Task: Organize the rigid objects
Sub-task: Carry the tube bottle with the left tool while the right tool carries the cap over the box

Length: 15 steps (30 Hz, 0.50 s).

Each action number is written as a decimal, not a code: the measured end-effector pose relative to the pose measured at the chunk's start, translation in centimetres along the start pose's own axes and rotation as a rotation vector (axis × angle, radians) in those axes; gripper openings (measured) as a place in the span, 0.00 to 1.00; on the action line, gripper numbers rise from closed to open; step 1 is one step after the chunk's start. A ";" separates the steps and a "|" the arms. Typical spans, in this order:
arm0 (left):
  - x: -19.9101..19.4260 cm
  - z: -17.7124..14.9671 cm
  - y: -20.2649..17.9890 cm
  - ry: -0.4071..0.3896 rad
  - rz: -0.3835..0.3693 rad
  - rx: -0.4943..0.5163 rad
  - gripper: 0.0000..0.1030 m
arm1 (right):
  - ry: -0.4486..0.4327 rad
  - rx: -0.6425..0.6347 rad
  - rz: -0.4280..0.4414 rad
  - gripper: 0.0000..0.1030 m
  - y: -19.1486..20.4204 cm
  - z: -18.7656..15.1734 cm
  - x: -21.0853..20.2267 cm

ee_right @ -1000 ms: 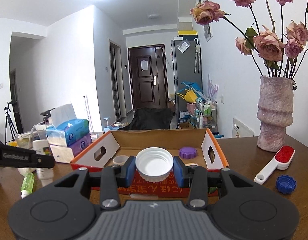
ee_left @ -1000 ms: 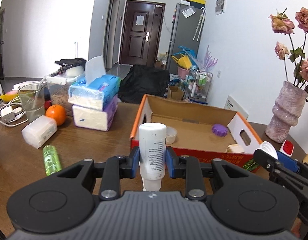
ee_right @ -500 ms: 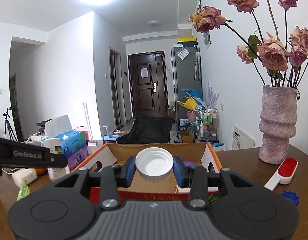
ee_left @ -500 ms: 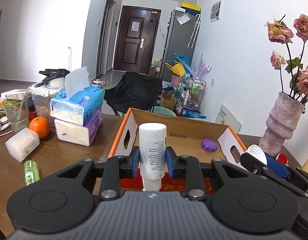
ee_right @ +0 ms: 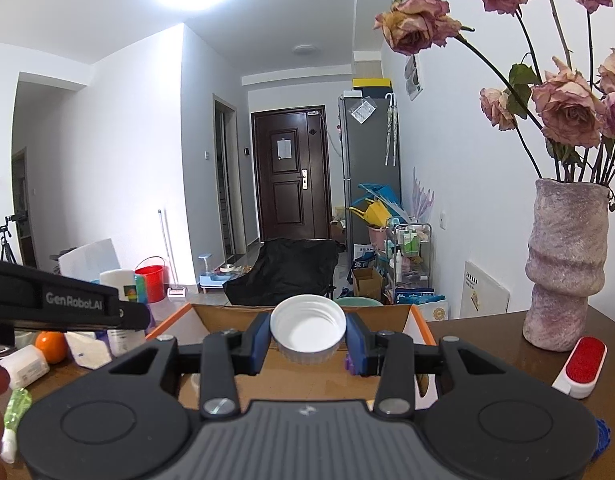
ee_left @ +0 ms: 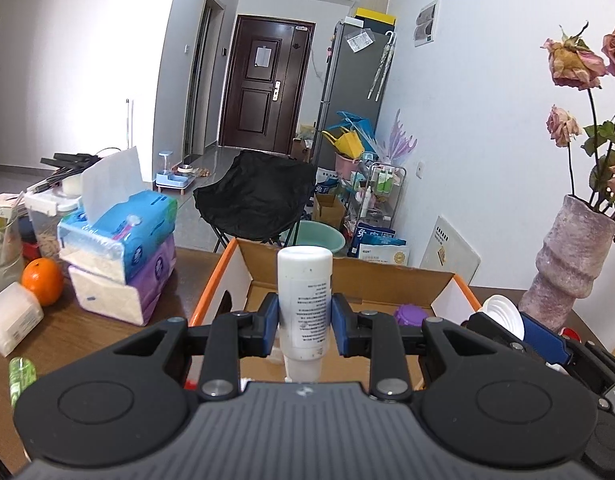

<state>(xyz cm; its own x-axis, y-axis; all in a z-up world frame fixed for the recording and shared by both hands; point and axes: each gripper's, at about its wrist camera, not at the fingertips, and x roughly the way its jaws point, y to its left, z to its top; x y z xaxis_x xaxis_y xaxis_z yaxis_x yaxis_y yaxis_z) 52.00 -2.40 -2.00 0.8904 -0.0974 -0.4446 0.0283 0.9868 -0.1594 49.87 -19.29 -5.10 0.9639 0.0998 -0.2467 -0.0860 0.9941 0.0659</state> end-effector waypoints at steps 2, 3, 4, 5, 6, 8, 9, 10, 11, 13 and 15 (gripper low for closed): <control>0.7 0.2 -0.2 0.000 0.001 0.005 0.28 | 0.003 0.001 -0.006 0.38 -0.3 0.1 0.7; 1.2 0.3 -0.4 0.001 0.004 0.010 0.28 | 0.005 0.002 -0.007 0.38 -0.5 0.1 0.9; 1.6 0.4 -0.5 0.001 0.006 0.015 0.28 | 0.005 0.002 -0.009 0.38 -0.6 0.1 1.3; 1.9 0.4 -0.5 0.001 0.008 0.018 0.28 | 0.006 0.002 -0.011 0.38 -0.7 0.2 1.6; 2.3 0.6 -0.6 0.000 0.011 0.020 0.28 | 0.008 0.002 -0.012 0.38 -0.9 0.2 2.0; 3.2 0.7 -0.6 0.001 0.017 0.024 0.28 | 0.014 0.002 -0.014 0.38 -1.2 0.3 3.0; 3.6 0.8 -0.6 0.002 0.021 0.028 0.28 | 0.016 0.003 -0.015 0.38 -1.3 0.2 3.3; 4.0 0.9 -0.6 0.003 0.025 0.031 0.28 | 0.019 0.003 -0.015 0.38 -1.4 0.2 3.7; 4.5 0.9 -0.6 0.005 0.028 0.032 0.28 | 0.023 0.004 -0.015 0.38 -1.5 0.2 4.2; 5.6 1.0 -0.7 0.016 0.032 0.036 0.28 | 0.028 0.003 -0.014 0.38 -1.6 0.1 4.9; 6.5 0.9 -0.9 0.029 0.041 0.046 0.28 | 0.033 -0.002 -0.014 0.38 -1.7 0.1 5.6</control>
<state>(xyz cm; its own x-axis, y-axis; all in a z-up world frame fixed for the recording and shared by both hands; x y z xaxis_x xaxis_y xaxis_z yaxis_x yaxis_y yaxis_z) 58.19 -3.76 -3.92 0.8777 -0.0602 -0.4754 0.0140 0.9949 -0.1002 55.41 -20.46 -6.49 0.9561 0.0871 -0.2797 -0.0730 0.9955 0.0605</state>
